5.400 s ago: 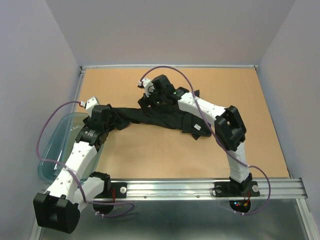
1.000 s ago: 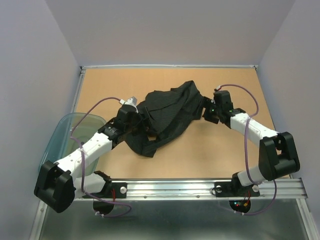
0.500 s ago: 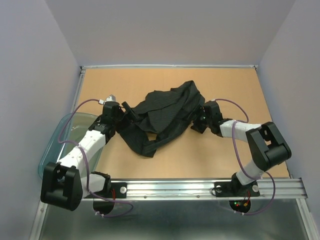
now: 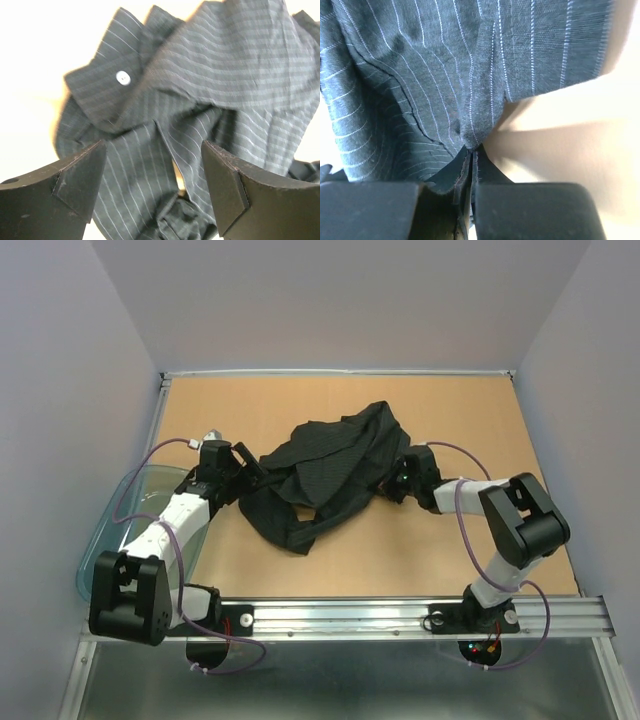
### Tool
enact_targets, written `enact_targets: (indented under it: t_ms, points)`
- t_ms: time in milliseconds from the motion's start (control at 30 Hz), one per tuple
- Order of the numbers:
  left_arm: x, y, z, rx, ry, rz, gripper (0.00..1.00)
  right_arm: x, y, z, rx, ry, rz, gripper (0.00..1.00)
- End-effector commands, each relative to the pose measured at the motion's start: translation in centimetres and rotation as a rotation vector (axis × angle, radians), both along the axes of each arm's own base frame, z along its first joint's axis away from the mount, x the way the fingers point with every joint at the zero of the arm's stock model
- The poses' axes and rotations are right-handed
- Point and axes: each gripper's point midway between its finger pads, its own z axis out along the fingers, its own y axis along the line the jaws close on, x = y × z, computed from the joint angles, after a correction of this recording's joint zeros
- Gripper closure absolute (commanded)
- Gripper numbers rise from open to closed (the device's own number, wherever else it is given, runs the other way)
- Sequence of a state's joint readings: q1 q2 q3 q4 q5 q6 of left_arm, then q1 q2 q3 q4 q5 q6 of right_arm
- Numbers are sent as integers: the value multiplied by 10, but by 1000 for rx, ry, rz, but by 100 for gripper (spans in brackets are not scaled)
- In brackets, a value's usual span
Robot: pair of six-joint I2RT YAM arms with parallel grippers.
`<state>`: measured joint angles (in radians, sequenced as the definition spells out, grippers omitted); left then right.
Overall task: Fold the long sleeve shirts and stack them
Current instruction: Flatten the shirt out
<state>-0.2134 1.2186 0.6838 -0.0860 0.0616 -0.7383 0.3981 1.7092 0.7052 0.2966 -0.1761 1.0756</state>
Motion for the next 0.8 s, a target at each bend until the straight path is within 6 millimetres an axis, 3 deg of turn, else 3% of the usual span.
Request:
enact_targets:
  t_ms: [0,33,100,133,267,433,600,733,767]
  points:
    - [26,9,26,34,-87,14,13,22,-38,36,-95,-122,-44,99]
    - [30,8,30,37,-89,1,13,19,-54,35,-144,-112,-49,99]
    - [31,3,32,24,-87,-23,13,24,-87,51,-184,-138,-97,99]
    - [32,1,32,20,-85,-31,13,18,-108,44,-248,-102,-94,99]
    - [22,-9,25,-16,-65,-91,13,-1,-137,45,-358,-59,-59,99]
    - [4,-23,20,-20,-51,-211,14,-22,-130,38,-329,-26,3,99]
    - [-3,-40,19,73,-75,-326,14,-26,-126,37,-321,-30,47,99]
    - [15,-36,15,207,-77,-299,14,-25,-130,47,-345,-56,56,99]
    - [16,-34,4,236,-41,-293,15,-25,-132,50,-348,-63,53,99]
